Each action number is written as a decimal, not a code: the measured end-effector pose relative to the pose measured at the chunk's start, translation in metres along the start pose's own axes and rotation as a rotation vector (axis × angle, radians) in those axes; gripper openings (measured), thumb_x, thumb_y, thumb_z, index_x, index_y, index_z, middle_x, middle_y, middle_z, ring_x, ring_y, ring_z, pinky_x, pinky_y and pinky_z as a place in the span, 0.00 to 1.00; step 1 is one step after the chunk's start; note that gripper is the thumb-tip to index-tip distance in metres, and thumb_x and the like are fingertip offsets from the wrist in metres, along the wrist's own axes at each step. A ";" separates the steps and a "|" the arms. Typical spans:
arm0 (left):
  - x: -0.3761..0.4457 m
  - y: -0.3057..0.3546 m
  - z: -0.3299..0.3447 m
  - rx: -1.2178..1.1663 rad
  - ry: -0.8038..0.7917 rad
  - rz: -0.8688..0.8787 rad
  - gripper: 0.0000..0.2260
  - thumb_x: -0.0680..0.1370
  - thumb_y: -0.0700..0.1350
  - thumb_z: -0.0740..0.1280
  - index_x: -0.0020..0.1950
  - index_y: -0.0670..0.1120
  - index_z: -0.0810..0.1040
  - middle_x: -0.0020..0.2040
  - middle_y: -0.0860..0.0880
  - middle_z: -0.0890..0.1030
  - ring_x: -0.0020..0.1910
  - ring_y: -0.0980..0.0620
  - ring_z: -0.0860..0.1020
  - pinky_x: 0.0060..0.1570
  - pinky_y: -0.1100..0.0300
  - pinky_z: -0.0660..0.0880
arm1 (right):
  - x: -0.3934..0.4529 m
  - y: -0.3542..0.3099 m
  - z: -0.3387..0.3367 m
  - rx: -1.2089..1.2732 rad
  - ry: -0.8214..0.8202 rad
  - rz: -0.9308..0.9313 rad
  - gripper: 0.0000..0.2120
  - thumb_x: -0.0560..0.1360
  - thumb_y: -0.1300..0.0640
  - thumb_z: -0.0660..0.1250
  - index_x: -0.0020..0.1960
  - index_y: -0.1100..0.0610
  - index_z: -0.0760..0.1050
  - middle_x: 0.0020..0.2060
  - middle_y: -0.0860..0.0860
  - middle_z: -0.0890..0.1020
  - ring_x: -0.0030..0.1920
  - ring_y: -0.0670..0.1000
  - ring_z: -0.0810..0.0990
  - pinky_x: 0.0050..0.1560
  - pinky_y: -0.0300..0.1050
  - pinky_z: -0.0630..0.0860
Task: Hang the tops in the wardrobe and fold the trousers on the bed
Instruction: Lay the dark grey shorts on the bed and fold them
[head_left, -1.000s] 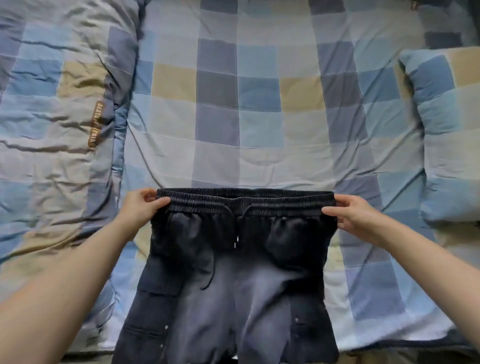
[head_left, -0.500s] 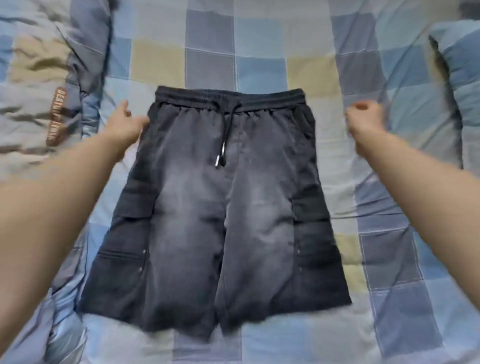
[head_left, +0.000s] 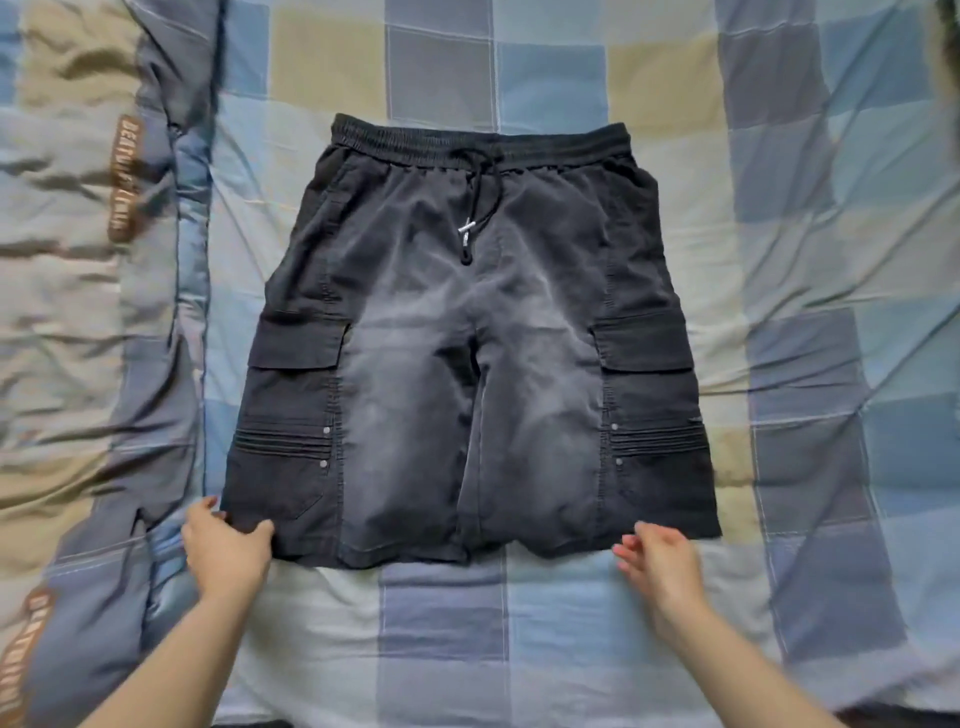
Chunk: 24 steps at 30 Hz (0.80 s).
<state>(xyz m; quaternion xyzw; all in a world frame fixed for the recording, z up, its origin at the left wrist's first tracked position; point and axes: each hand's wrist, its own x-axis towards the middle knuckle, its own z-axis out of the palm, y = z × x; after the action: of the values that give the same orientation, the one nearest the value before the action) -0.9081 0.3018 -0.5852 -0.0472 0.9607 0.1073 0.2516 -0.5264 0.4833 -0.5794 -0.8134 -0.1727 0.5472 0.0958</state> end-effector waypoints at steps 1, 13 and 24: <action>-0.010 -0.014 0.004 -0.087 0.002 -0.103 0.22 0.70 0.36 0.75 0.62 0.35 0.73 0.57 0.33 0.77 0.58 0.34 0.75 0.62 0.43 0.71 | -0.014 0.018 0.008 0.105 -0.094 0.140 0.07 0.80 0.63 0.59 0.44 0.61 0.72 0.38 0.59 0.77 0.31 0.51 0.81 0.34 0.43 0.76; -0.156 0.023 0.088 -1.086 -0.771 -0.598 0.12 0.78 0.37 0.68 0.61 0.39 0.76 0.58 0.39 0.81 0.52 0.46 0.80 0.58 0.53 0.75 | -0.073 0.047 0.116 0.513 -0.521 0.423 0.06 0.74 0.61 0.68 0.50 0.61 0.78 0.48 0.57 0.83 0.53 0.55 0.80 0.54 0.51 0.75; -0.189 -0.066 0.061 -0.370 -0.591 -0.400 0.13 0.76 0.39 0.71 0.55 0.38 0.72 0.41 0.44 0.78 0.38 0.44 0.81 0.42 0.54 0.75 | -0.076 0.113 0.027 -0.152 -0.137 0.286 0.04 0.76 0.62 0.67 0.49 0.61 0.74 0.34 0.55 0.78 0.30 0.52 0.77 0.26 0.38 0.70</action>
<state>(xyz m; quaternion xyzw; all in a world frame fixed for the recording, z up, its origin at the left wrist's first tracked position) -0.7052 0.2587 -0.5562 -0.2448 0.7832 0.2363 0.5204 -0.5568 0.3487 -0.5638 -0.7953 -0.1022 0.5948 -0.0571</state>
